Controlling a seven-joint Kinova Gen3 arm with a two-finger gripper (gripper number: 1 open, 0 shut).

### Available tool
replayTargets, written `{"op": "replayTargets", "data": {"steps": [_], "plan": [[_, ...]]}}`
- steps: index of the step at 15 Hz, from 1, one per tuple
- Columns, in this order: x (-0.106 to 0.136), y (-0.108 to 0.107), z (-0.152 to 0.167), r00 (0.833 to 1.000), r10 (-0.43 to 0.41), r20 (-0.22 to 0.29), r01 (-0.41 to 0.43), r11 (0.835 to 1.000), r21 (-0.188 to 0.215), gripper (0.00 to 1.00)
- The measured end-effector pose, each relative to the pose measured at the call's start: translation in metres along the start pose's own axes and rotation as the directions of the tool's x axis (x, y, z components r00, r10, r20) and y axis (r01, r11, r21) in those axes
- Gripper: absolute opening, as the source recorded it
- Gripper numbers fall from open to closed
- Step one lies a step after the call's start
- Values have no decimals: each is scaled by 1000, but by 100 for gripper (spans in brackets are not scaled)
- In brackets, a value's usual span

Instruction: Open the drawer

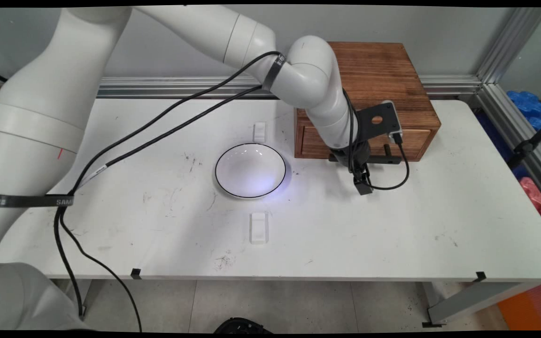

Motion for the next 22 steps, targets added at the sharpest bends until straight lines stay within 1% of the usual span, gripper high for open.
{"op": "replayTargets", "data": {"steps": [6, 12, 22], "plan": [[1, 13, -2, 1000, -16, 2, 16, 1000, -15, 100], [2, 29, -8, 999, -42, 4, 42, 999, -20, 100], [3, 68, -23, 997, -69, 17, 70, 997, -46, 100]]}}
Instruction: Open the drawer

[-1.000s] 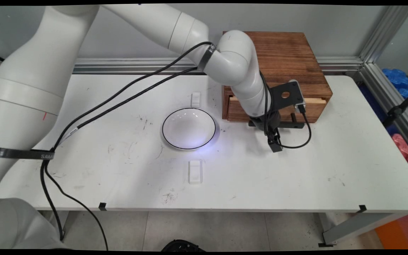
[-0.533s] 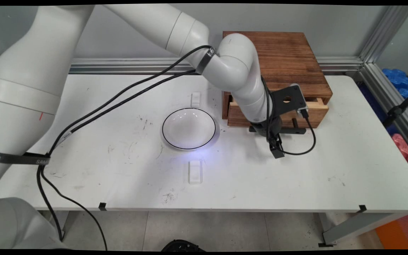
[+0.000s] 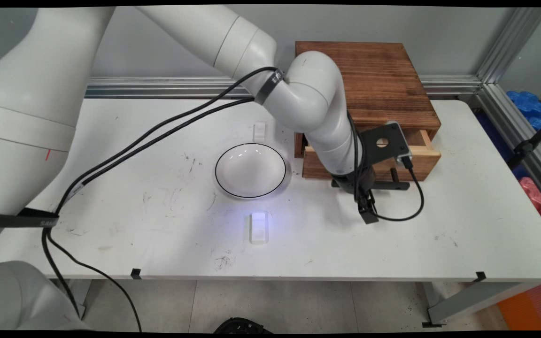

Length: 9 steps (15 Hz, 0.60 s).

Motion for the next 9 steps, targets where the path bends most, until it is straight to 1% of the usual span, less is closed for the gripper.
{"op": "replayTargets", "data": {"steps": [9], "plan": [[-4, 41, -11, 1000, 2, 13, -2, 999, -47, 100]]}}
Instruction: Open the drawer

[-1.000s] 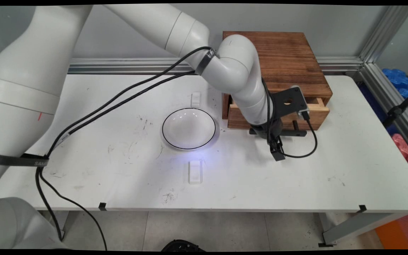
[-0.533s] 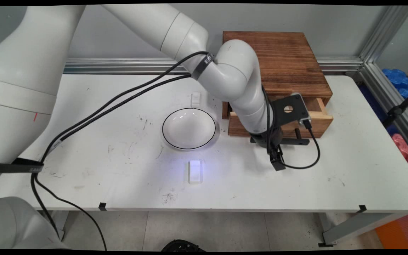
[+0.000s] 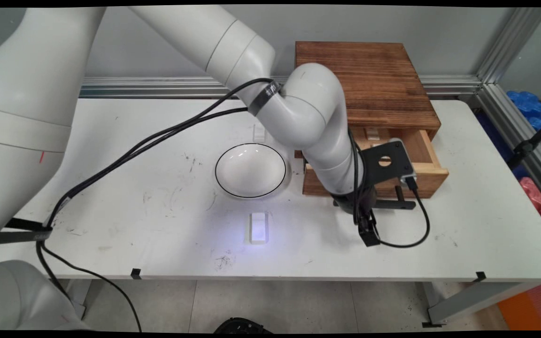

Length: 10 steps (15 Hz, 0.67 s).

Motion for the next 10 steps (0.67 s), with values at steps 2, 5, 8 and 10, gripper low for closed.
{"op": "replayTargets", "data": {"steps": [2, 5, 8, 10], "plan": [[0, 8, -1, 1000, 2, 1, -2, 1000, -9, 100], [0, 21, -4, 1000, 4, 3, -4, 1000, -26, 100], [0, 34, -6, 1000, 7, 5, -7, 999, -43, 100], [0, 41, -7, 1000, 9, 6, -9, 999, -50, 100]]}}
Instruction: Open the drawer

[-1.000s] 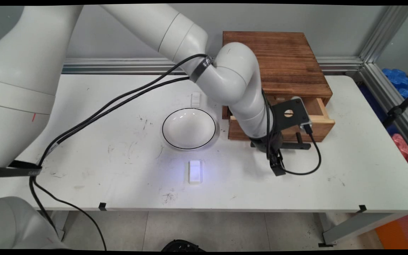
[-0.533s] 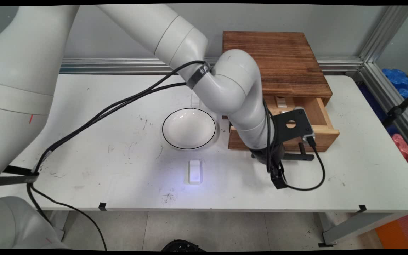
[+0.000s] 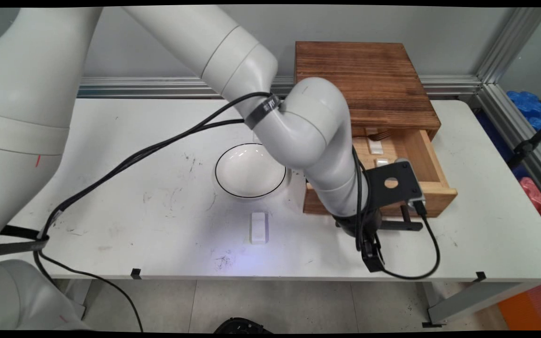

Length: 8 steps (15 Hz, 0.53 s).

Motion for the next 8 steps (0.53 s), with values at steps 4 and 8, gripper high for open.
{"op": "replayTargets", "data": {"steps": [4, 8], "plan": [[-1, 14, -1, 1000, 8, 5, -8, 1000, -14, 100], [-2, 32, -1, 1000, 18, 10, -17, 999, -33, 100]]}}
